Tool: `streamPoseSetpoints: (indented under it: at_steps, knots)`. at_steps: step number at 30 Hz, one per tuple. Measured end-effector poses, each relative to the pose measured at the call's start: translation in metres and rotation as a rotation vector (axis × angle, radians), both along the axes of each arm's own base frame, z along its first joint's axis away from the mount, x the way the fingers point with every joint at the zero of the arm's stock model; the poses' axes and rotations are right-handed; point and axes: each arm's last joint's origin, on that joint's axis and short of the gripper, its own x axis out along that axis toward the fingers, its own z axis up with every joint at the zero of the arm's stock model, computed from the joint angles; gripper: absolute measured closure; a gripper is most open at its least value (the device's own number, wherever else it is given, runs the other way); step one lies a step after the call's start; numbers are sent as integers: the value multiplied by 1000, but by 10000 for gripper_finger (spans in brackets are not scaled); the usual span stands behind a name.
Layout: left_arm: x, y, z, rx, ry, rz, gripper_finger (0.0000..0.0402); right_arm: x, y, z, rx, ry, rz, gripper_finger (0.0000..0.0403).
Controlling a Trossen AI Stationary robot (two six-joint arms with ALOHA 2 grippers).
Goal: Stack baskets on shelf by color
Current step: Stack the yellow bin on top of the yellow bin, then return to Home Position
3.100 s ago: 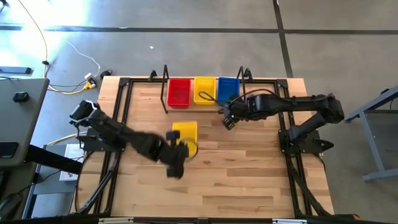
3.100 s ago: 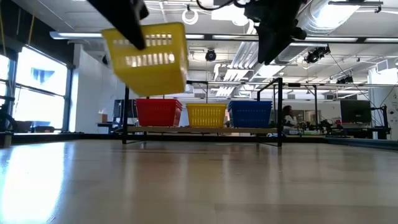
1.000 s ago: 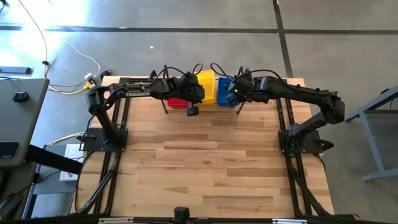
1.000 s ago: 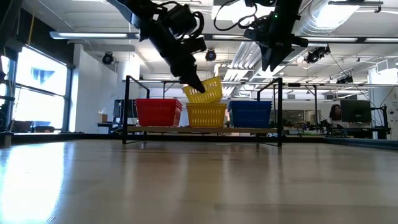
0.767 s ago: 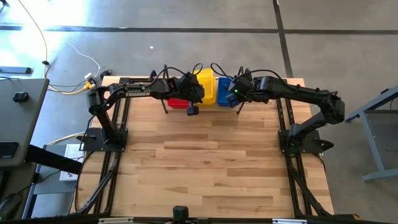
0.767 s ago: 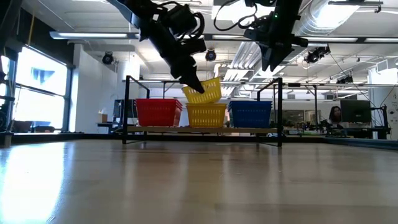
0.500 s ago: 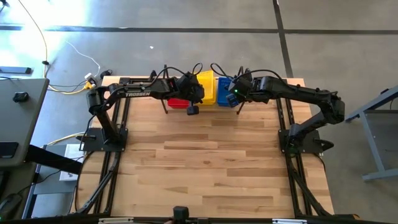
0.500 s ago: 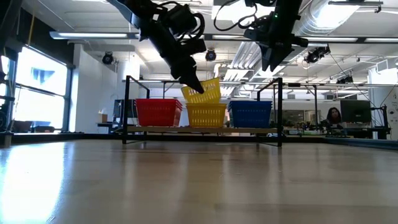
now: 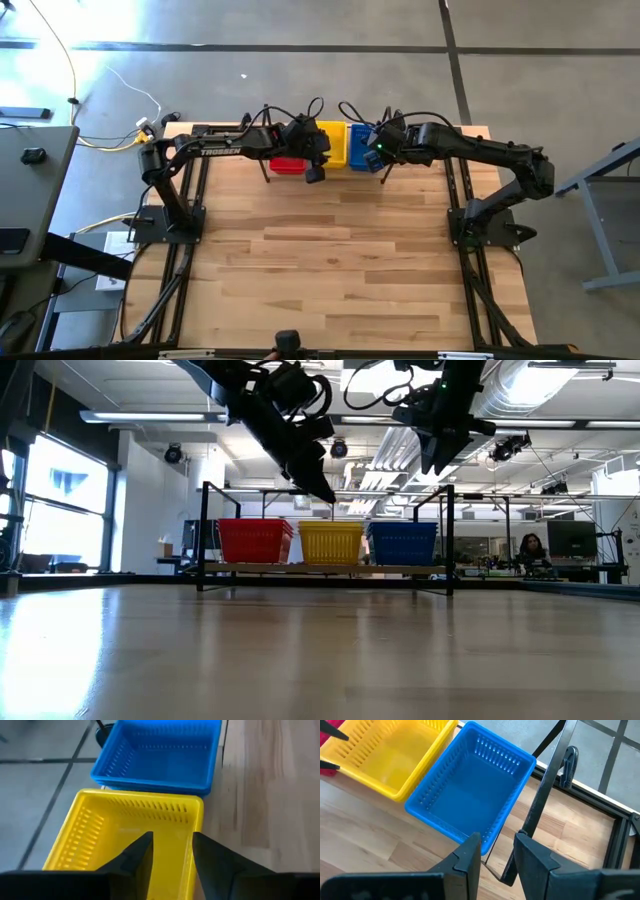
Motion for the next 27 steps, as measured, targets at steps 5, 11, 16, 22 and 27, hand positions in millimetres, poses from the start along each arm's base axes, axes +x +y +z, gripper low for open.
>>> streamPoseSetpoints:
  at_steps: [5, 11, 16, 22, 27]
  knots:
    - [-6, -4, 18, -69, -99, 31, 254, 0, 0, 0, 17, -5, 9, 300]
    - [-23, -19, 54, -143, -217, -9, 254, 1, 1, -1, 45, -15, 22, 300]
    - [-46, -48, 93, -149, -292, -36, 262, 6, 7, 0, 60, -47, 59, 300]
    - [-83, -91, 121, -165, -363, -76, 269, 20, 27, 4, 57, -142, 149, 300]
    - [-120, -125, 114, -191, -466, -59, 274, 31, 44, 9, 32, -238, 216, 300]
